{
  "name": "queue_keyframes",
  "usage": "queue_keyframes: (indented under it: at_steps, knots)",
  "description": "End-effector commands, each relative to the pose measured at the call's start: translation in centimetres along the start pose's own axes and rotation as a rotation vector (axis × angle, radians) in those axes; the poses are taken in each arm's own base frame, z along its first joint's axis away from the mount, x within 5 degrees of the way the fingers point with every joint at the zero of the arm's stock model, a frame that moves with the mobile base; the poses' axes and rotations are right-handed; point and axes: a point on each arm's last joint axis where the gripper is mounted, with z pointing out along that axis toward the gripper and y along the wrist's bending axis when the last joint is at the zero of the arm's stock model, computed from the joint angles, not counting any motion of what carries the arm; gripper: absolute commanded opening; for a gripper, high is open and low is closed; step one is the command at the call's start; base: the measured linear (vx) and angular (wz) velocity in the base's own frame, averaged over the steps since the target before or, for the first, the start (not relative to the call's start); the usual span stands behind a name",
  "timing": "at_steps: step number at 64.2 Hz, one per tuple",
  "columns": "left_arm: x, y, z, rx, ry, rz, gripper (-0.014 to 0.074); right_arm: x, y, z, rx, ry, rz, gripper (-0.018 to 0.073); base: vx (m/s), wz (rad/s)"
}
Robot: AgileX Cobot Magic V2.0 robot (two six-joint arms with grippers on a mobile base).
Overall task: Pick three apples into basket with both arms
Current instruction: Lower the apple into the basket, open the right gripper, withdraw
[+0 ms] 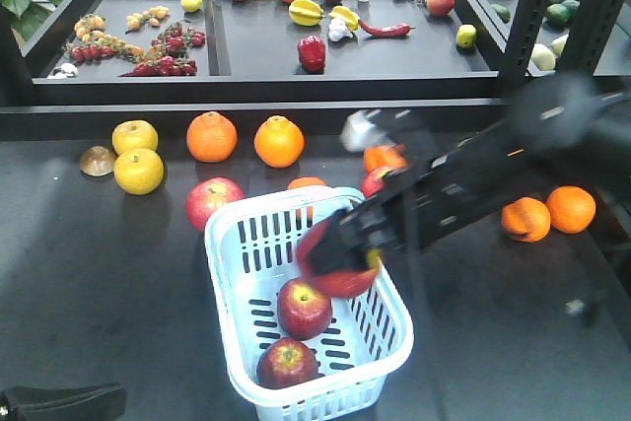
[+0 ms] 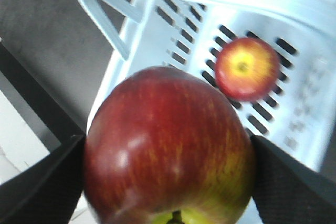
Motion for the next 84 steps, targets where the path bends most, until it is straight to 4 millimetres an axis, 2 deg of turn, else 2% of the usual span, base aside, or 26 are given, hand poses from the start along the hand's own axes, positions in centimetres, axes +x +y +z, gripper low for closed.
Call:
queue_keyframes:
  at_steps: [1, 9, 15, 27, 33, 38, 51, 58, 66, 80, 84]
  knots:
    - [-1.0, 0.0, -0.1, -0.004, -0.047, -0.033, -0.0006, -1.2, 1.2, 0.7, -0.007, -0.063, -0.028, 0.0041, 0.00, 0.00]
    - [-1.0, -0.1, -0.1, -0.002, -0.046, -0.033, -0.0006, -1.0, 0.7, 2.6, -0.024, -0.019, -0.002, 0.0149, 0.00, 0.00]
    - [-1.0, -0.1, -0.1, -0.002, -0.046, -0.033, -0.0006, -0.8, 0.4, 3.3, -0.026, 0.001, 0.007, 0.0301, 0.00, 0.00]
    - [-1.0, -0.1, -0.1, -0.002, -0.046, -0.033, -0.0006, -0.9, 0.4, 3.3, -0.027, -0.008, 0.018, 0.0619, 0.00, 0.00]
    - [-1.0, -0.1, -0.1, -0.002, -0.046, -0.033, -0.0006, -0.9, 0.4, 3.3, -0.025, -0.010, 0.036, 0.0711, 0.00, 0.00]
    - [-1.0, -0.1, -0.1, -0.002, -0.046, -0.033, -0.0006, -0.9, 0.4, 3.3, -0.025, -0.010, 0.040, 0.0729, 0.00, 0.00]
    - [-1.0, -0.1, -0.1, -0.002, -0.046, -0.033, -0.0006, -0.7, 0.6, 3.2, -0.040, 0.011, 0.030, 0.0690, 0.00, 0.00]
    - [-1.0, -0.1, -0.1, -0.002, -0.046, -0.033, -0.0006, -0.4, 1.1, 2.5, -0.069, 0.042, 0.008, 0.0616, 0.00, 0.00]
    - [-1.0, -0.1, -0.1, -0.002, -0.046, -0.033, -0.0006, 0.2, 2.4, 0.8, -0.115, 0.081, -0.064, 0.0448, 0.00, 0.00]
    - [-1.0, -0.1, -0.1, -0.002, -0.046, -0.033, -0.0006, 1.0, 5.5, -4.3, -0.161, 0.038, -0.261, -0.0018, 0.00, 0.00]
    - [-1.0, -0.1, -0.1, -0.002, -0.046, -0.033, -0.0006, 1.3, 6.4, -6.0, -0.159, -0.002, -0.298, -0.0013, 0.00, 0.00]
